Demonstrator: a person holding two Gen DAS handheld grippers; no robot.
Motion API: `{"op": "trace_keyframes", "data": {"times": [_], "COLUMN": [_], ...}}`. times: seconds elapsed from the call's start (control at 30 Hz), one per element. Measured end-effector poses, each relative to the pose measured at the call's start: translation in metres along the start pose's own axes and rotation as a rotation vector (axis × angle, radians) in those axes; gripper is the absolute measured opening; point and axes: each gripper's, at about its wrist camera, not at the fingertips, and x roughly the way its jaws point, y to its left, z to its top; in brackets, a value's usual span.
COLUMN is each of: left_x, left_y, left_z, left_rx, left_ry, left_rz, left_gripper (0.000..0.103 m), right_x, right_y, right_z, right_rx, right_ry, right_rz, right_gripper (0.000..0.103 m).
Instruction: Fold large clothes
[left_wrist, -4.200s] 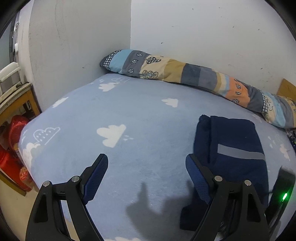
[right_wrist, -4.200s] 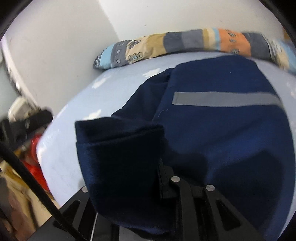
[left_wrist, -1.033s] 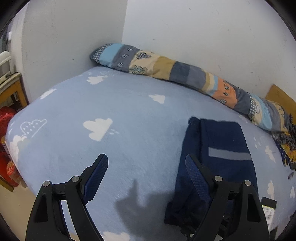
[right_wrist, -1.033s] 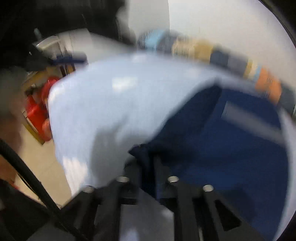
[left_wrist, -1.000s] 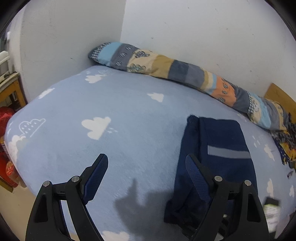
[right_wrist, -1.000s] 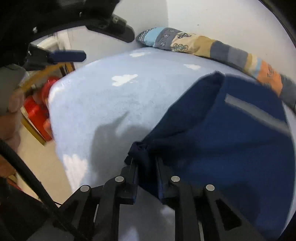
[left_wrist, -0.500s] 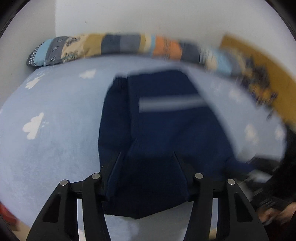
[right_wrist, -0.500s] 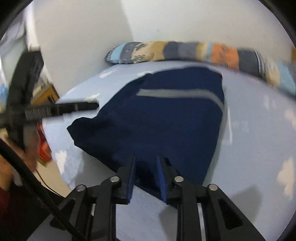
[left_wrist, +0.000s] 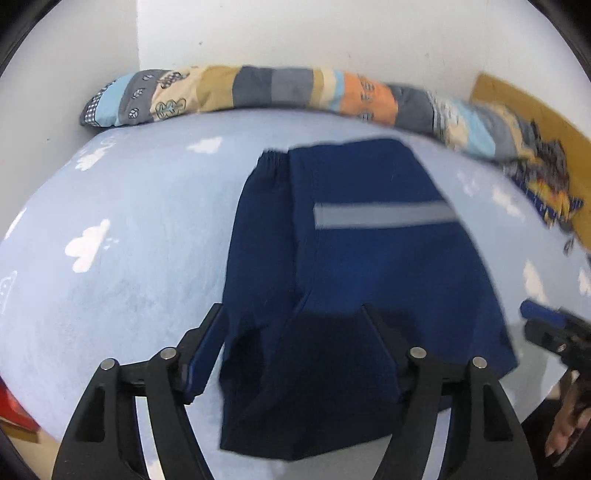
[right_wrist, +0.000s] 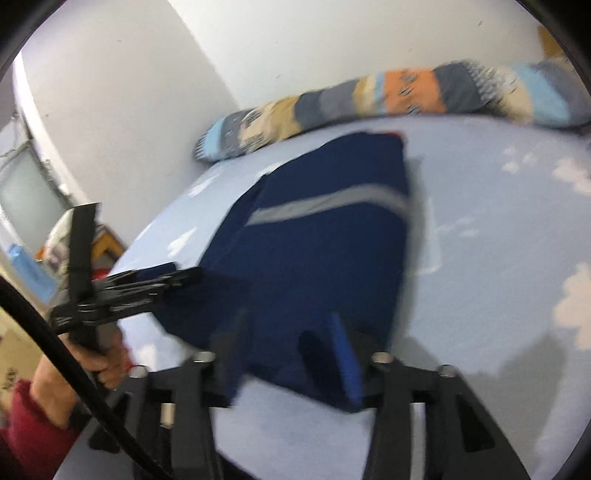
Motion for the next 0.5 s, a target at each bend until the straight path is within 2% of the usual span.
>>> {"op": "trace_keyframes", "data": {"times": [0.07,0.2,0.37,0.5], "left_x": [0.001,0.011,0.021,0.019], "left_y": [-0.004,-0.018,-0.031,-0.036], "left_z": [0.002,-0.004,-0.01,-0.008], "left_rx": [0.0,0.059,0.125,0.148], "left_ry": [-0.008,0.028,0.056,0.039], "left_rz": [-0.004,0.018,0.061,0.079], "left_gripper": [0.073,0.073,0.073,0.073], "right_x": [-0.001,0.015,0.027,0.029], "right_y": [-0.005,-0.007,0.008,0.004], "right_z": [0.0,0.0,-0.01,-0.015], "right_rx": [0.013,0.044,-0.046,-0.04], "right_ry": [0.004,0.051,0.078,0.086], "right_rz": [-0.016,-0.034,-0.104,-0.103], "right_gripper": [0.054,0.054,0.056,0.056]}}
